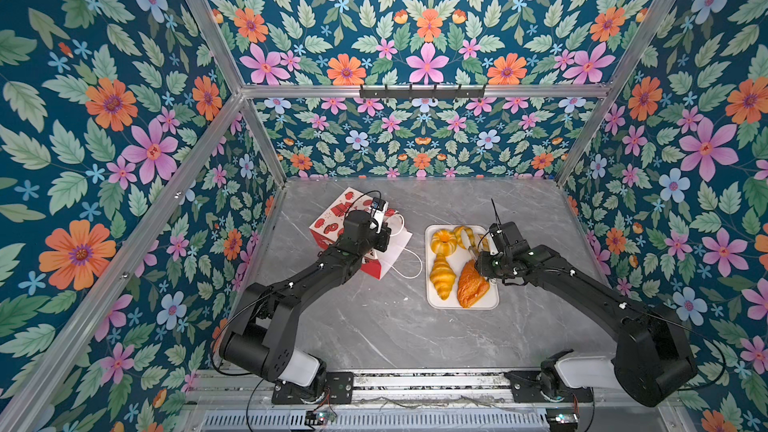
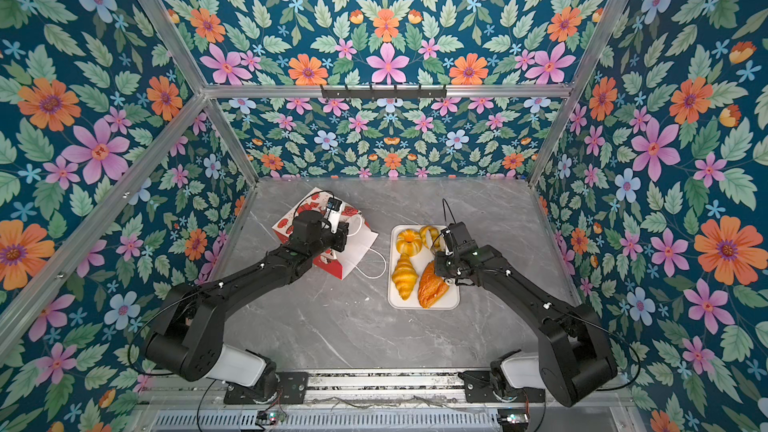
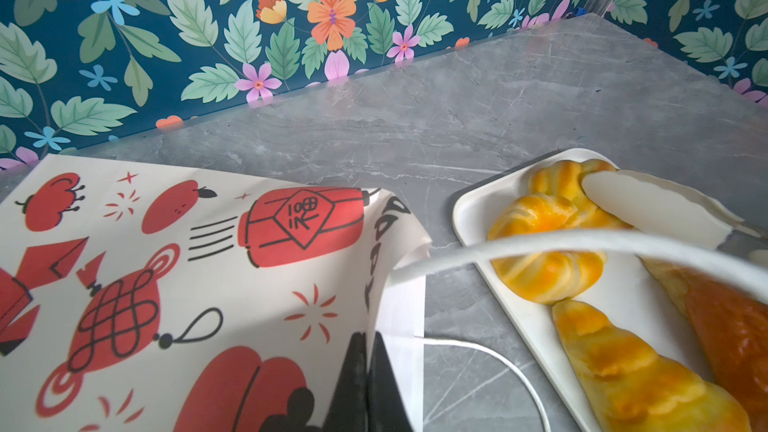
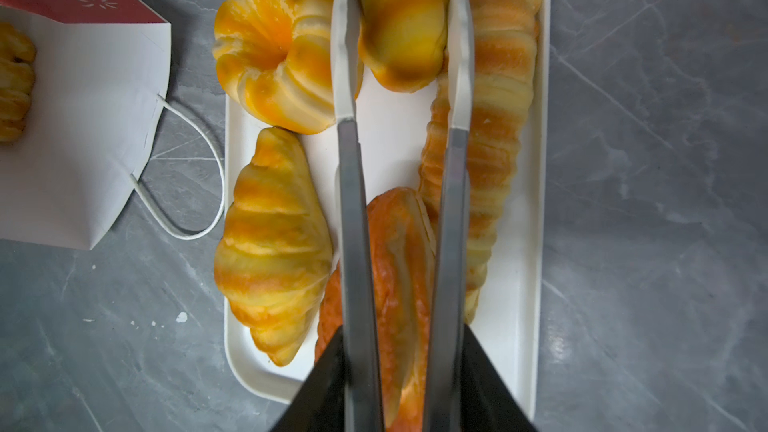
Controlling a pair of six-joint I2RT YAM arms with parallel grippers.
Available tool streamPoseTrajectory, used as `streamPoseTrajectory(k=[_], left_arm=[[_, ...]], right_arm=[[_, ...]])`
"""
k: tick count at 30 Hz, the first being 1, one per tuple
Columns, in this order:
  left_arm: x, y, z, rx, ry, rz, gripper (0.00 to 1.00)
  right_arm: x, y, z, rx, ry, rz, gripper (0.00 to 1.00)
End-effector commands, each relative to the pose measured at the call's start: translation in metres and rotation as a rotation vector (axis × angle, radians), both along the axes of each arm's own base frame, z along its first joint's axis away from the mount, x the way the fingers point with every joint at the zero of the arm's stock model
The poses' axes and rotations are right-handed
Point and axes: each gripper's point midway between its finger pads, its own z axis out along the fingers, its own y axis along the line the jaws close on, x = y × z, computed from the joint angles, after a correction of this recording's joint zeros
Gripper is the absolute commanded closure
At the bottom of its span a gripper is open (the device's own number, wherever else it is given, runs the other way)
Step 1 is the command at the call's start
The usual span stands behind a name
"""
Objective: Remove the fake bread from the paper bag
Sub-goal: 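Open the tongs and lift them off the yellow striped bun, then move the open tongs back into the bag toward the remaining breads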
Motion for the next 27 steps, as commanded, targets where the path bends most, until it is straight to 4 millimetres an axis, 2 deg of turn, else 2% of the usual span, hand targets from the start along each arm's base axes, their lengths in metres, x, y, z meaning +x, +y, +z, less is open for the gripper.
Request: streamPoseTrajectory(k=[1,10,18,22,24,27], left_arm=[[0.003,-0.002,0.011,-0.029,-0.026,0.000,1.00],[0.004,-0.003,0.016,-0.028,-0.030,-0.002,1.00],[0.007,-0.004,0.021,-0.026,-0.032,-0.004,1.00],[0.009,-0.005,0.023,-0.018,-0.033,-0.006,1.00],[0.011,-0.005,0.025,-0.013,-0.036,-0.007,1.00],[0.012,-0.007,0.029,-0.001,-0.040,-0.014,1.00]], right_arm=[[-0.003,-0.002,0.003,0.003,-0.002,-0.009,0.59],[-0.004,-0.013,0.015,-0.029,-0.046,-0.041,0.55],[-0.007,-0.019,0.048,-0.026,-0.148,-0.028,0.57],[-0.013,0.012,0.070,0.086,-0.198,0.097,0.58],[-0.021,0.036,0.080,0.125,-0.219,0.191,0.58],[-0.034,0.078,0.085,0.195,-0.212,0.338,0.58]])
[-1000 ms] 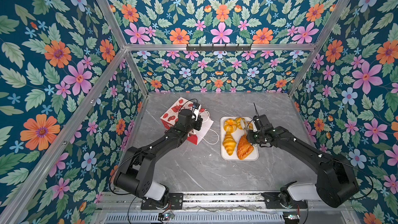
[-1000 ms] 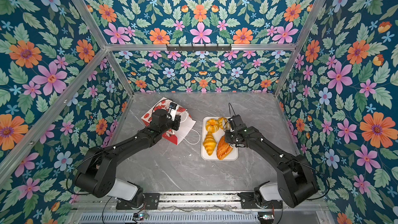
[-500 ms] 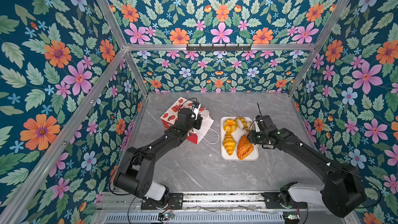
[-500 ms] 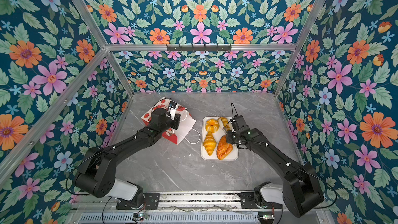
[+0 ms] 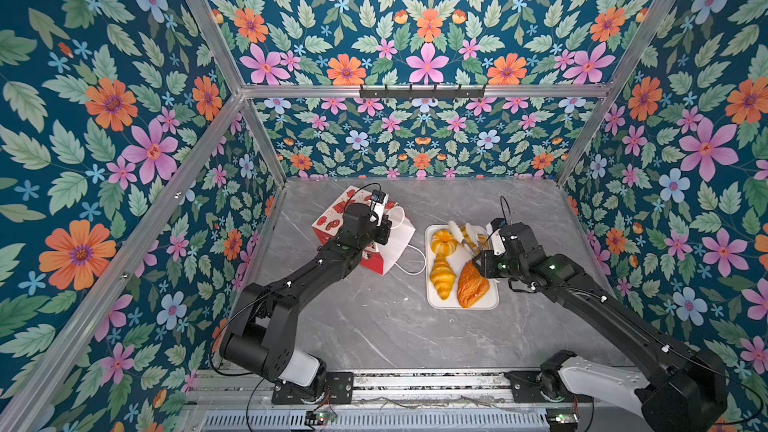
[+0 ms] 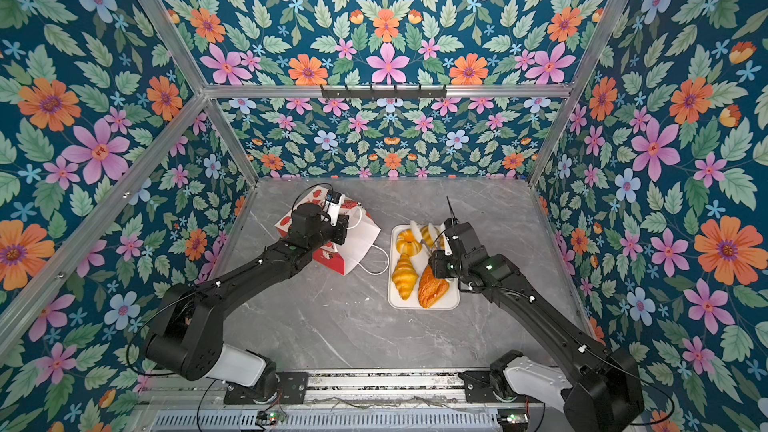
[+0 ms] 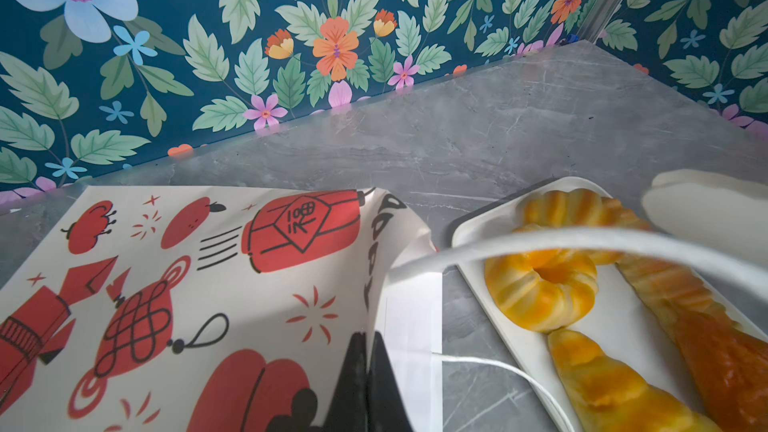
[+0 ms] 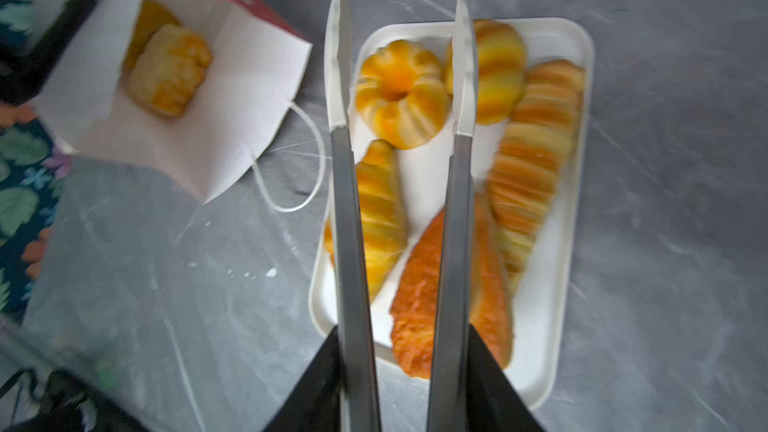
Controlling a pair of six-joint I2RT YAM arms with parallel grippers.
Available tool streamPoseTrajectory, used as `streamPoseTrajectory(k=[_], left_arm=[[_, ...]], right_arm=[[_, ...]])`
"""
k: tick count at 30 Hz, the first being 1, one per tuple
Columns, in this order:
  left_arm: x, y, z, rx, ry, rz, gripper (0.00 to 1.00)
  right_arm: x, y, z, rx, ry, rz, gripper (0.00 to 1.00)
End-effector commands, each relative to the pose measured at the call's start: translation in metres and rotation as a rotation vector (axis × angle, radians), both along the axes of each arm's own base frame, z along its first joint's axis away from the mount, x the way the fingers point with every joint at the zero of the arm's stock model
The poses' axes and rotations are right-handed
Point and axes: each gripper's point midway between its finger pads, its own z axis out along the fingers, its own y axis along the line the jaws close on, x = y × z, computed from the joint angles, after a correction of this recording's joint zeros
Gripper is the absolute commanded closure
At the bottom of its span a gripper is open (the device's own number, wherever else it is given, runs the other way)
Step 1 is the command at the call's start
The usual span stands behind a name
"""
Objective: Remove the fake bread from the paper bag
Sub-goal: 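Move the open tongs back into the bag toward the remaining breads, then pinch the pale yellow puff pastry inside the bag with the right tongs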
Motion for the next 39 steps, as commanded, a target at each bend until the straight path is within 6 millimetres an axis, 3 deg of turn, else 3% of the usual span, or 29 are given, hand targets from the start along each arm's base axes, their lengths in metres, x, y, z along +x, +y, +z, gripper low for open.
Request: streamPoseTrajectory(k=[1,3,6,17,25,39], left_arm=[[0.002,-0.002,0.005,0.016,-0.007,-0.014,1.00],[0.003,-0.002,0.007,0.038,-0.005,-0.020,1.00],[0.004,-0.002,0.009,0.079,0.008,-0.030,1.00],[0.007,0.007,0.011,0.313,0.099,-0.019,1.00],[-0.007,-0.009,0.005,0.338,0.140,-0.109,1.00],[-0.022,-0.038,0.009,0.331,0.086,-0.220,1.00]], right_arm=[[-0.010,0.049,0.012,0.099,-0.025,0.191,0.58],[-0.016,0.075,0.009,0.128,-0.017,0.273,0.58],[-0.013,0.097,-0.004,0.161,0.007,0.320,0.58],[0.028,0.156,-0.012,0.318,-0.023,0.380,0.57],[0.044,0.174,-0.046,0.347,0.039,0.356,0.56],[0.047,0.203,-0.052,0.398,0.073,0.376,0.54]])
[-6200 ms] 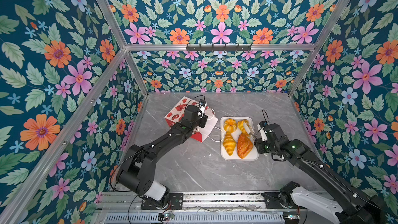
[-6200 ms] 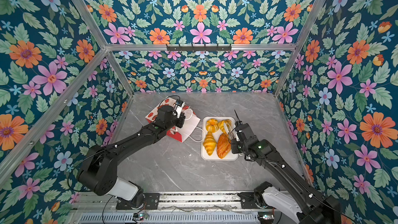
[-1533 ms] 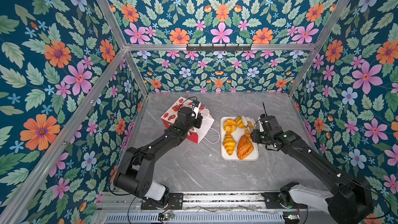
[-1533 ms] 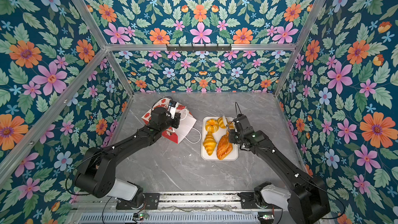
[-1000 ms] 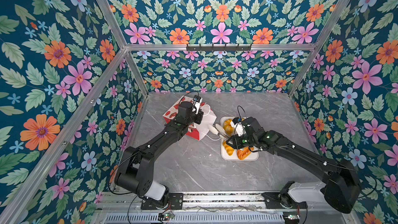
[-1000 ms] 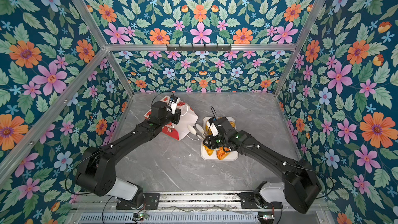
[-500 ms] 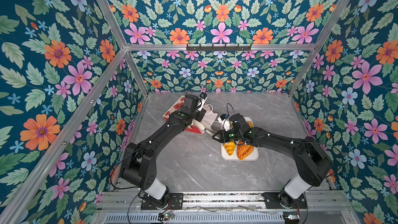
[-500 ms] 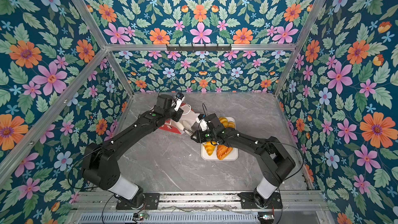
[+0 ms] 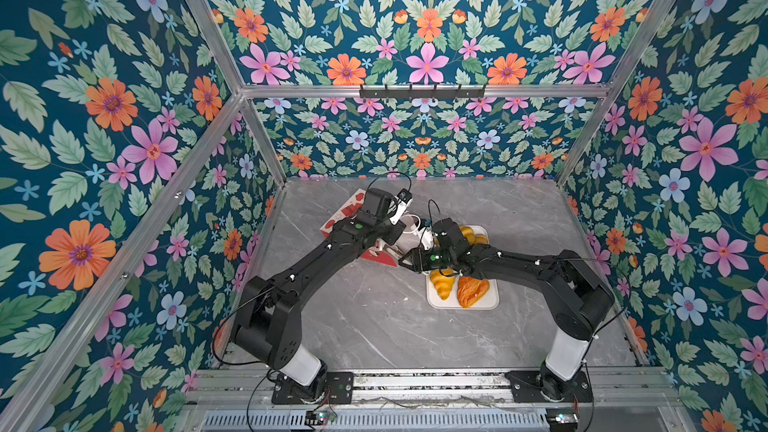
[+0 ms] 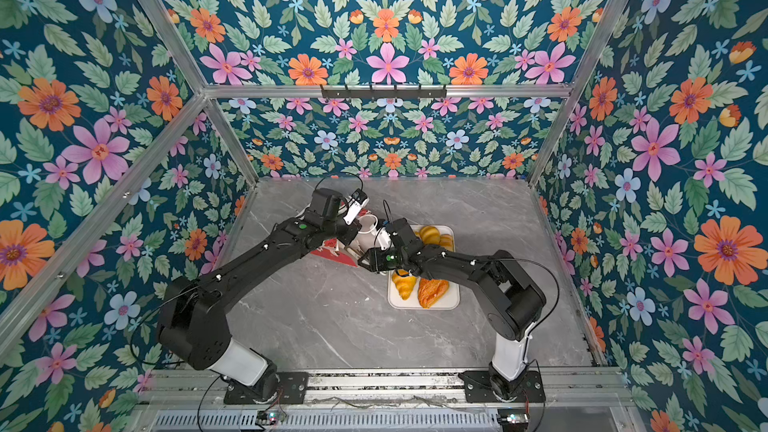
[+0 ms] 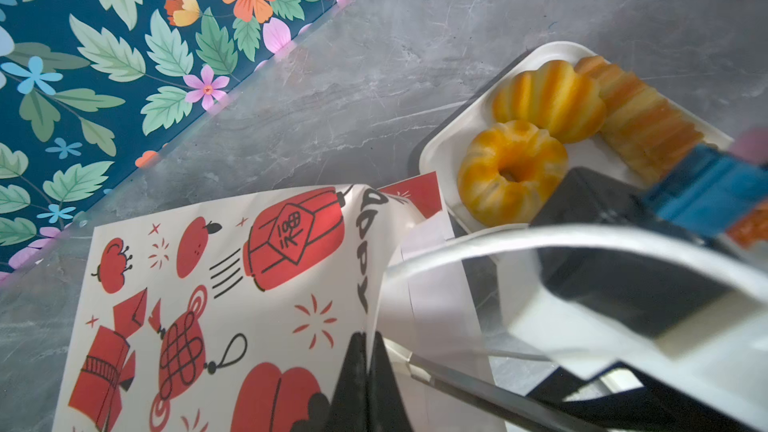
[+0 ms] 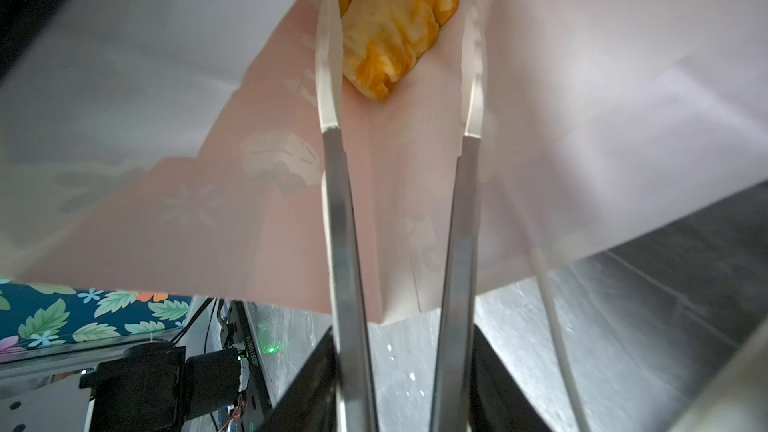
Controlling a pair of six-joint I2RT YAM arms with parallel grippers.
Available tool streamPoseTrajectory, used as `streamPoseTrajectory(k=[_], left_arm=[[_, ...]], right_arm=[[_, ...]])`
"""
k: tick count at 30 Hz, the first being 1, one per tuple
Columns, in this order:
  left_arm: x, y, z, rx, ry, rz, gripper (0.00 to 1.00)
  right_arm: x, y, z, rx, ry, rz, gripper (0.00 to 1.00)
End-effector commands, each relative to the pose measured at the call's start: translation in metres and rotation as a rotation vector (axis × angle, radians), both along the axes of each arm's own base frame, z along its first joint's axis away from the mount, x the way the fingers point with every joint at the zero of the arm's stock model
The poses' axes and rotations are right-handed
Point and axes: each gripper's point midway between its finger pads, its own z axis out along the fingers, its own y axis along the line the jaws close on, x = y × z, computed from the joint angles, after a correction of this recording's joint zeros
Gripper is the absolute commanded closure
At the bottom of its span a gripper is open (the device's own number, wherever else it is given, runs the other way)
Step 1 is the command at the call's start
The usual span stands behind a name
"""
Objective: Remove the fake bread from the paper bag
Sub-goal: 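Pinch the pale yellow puff pastry inside the bag with the right tongs, then pull the pale puff pastry up out of the bag toward the tray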
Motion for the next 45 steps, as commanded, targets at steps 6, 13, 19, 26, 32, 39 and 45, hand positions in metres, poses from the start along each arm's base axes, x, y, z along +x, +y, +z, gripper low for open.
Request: streamPoseTrajectory(k=[6,13,19,26,32,39,45], left_arm=[[-0.005,-0.018,0.012,-0.039,-0.041,-0.059,1.00],[-0.015,-0.023,0.016,-0.058,-0.052,-0.071,1.00],[-0.021,-0.023,0.020,-0.082,-0.061,-0.076,1.00],[-0.022,-0.021,0.025,-0.086,-0.077,-0.069,1.00],[-0.023,-0.017,0.022,-0.073,-0.080,-0.059,1.00],[-0.022,-0.015,0.019,-0.063,-0.085,-0.050,1.00],[-0.021,-0.013,0.020,-0.058,-0.094,-0.042,1.00]], right_arm=[[0.007,0.019,0.005,0.018,-0.028,0.005,0.54],[0.024,0.023,-0.005,-0.013,-0.041,-0.041,0.55],[0.036,0.025,-0.009,-0.009,-0.060,-0.077,0.62],[0.033,0.027,-0.013,0.016,-0.043,-0.075,0.87],[0.020,0.009,-0.009,-0.002,-0.060,-0.084,1.00],[0.005,-0.012,0.005,-0.026,-0.070,-0.093,1.00],[-0.007,-0.028,0.014,-0.052,-0.059,-0.093,1.00]])
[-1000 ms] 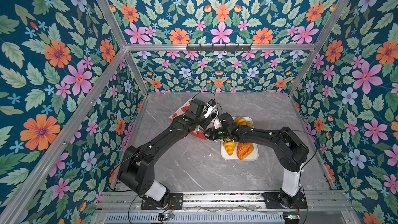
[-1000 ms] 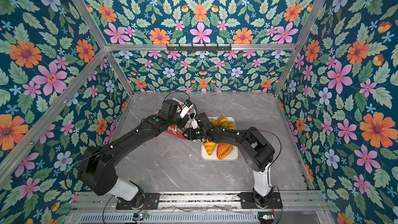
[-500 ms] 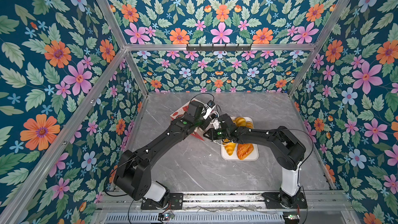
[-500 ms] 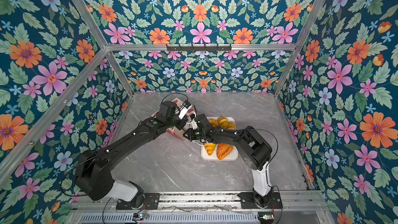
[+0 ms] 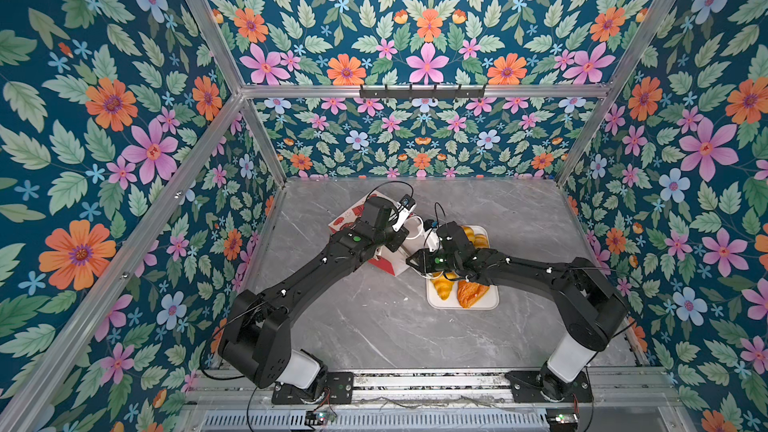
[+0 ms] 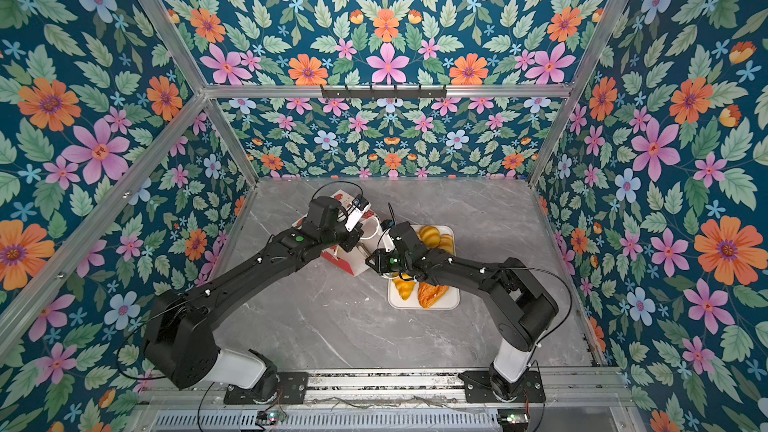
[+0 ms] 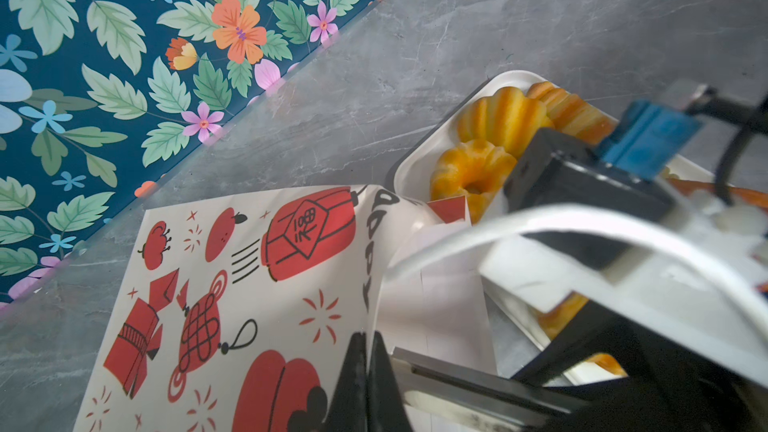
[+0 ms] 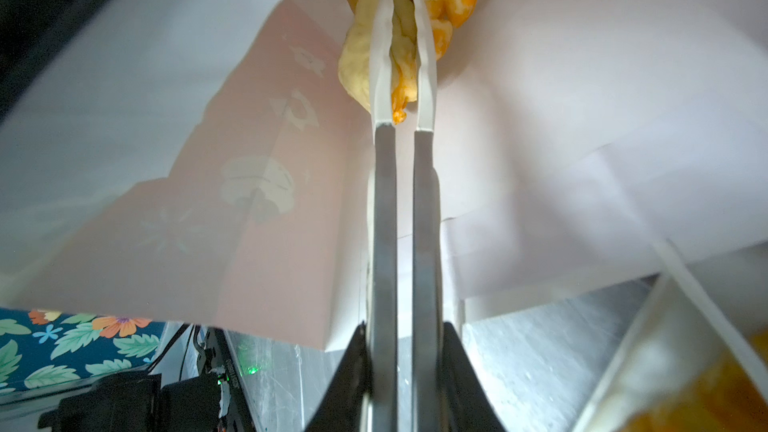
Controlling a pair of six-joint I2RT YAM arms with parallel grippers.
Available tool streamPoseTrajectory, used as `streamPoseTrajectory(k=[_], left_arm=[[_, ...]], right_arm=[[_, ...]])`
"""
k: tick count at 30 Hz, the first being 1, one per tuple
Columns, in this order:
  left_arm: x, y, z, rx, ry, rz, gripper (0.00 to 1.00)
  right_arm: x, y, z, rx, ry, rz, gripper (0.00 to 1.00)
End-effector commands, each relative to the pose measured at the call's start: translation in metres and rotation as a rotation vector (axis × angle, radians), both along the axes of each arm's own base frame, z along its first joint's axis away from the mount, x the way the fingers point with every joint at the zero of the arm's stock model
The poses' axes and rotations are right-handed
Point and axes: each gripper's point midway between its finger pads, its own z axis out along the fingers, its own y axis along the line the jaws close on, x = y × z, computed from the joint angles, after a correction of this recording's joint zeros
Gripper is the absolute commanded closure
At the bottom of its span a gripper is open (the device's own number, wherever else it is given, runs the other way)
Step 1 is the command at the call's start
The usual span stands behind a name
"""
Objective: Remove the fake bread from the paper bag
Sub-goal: 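Pull the pale puff pastry up out of the bag toward the tray, then lower the pale puff pastry onto the tray beside the striped bun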
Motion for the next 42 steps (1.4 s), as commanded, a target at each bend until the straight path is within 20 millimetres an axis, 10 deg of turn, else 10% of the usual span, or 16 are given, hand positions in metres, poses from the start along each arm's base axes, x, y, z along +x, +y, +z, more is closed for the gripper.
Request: streamPoseTrajectory(k=[1,28,42], left_arm=[[0.002,0.001,0.006,-0.009,-0.023,0.013,1.00],[0.025,0.009,0.003,-0.001,-0.077,0.118,1.00],[0.030,0.015,-0.005,-0.017,-0.086,0.163,1.00]], right_arm=[[-0.003,-0.006,0.003,-0.017,-0.012,0.003,1.00],[-0.067,-0.090,0.035,-0.064,-0.046,-0.076,1.00],[-0.104,-0.179,0.067,-0.292,-0.093,-0.242,1.00]])
